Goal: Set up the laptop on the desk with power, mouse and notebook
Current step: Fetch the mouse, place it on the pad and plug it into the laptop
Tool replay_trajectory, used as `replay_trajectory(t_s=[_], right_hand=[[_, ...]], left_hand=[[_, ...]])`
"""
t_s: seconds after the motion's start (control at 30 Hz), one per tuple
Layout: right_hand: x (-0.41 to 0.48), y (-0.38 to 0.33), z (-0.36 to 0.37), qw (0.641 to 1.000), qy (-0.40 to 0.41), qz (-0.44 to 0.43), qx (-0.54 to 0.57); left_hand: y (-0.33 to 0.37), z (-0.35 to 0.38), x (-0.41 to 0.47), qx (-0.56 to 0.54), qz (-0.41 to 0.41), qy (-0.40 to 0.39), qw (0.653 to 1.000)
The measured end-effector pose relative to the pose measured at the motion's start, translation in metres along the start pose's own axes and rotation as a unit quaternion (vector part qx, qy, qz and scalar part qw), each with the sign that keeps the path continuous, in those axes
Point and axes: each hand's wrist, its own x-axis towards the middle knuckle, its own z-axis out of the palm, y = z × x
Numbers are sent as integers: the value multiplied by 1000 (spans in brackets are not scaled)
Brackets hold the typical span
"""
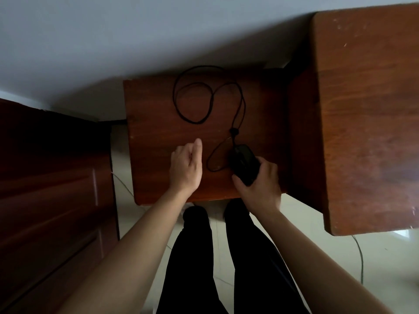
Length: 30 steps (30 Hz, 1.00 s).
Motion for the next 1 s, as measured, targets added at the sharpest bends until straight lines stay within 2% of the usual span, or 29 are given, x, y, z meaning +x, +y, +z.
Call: replay_trajectory(t_s=[0.1,0.23,0.37,0.47,0.6,0.7,0.87,1.0], right_hand=[[7,9,-1,1000,-15,-10,-21],[9,14,-3,999,-25,-22,-32],[15,13,-7,999,-40,-9,-17],[15,9,-13,998,-53,21,-16],[-4,-4,-31,999,-29,25,-14],[-24,-23,-54,1000,3,14,-20],[-82,-59,-122,992,124,-9,9],[-127,-71,-180,973,223,6,60]], left_hand=[[8,15,-3,-7,15,-27,1000],[-2,24,-10,74,35,-31,996],[-7,15,-10,10,-82,9,997],[-5,-6,-7,-6,-106,67,992],[17,-48,-13,-24,-46,136,989],[39,-82,-16,-70,0,144,987],[108,-146,-32,-168,132,165,963],[187,-166,-57,-166,204,175,949]])
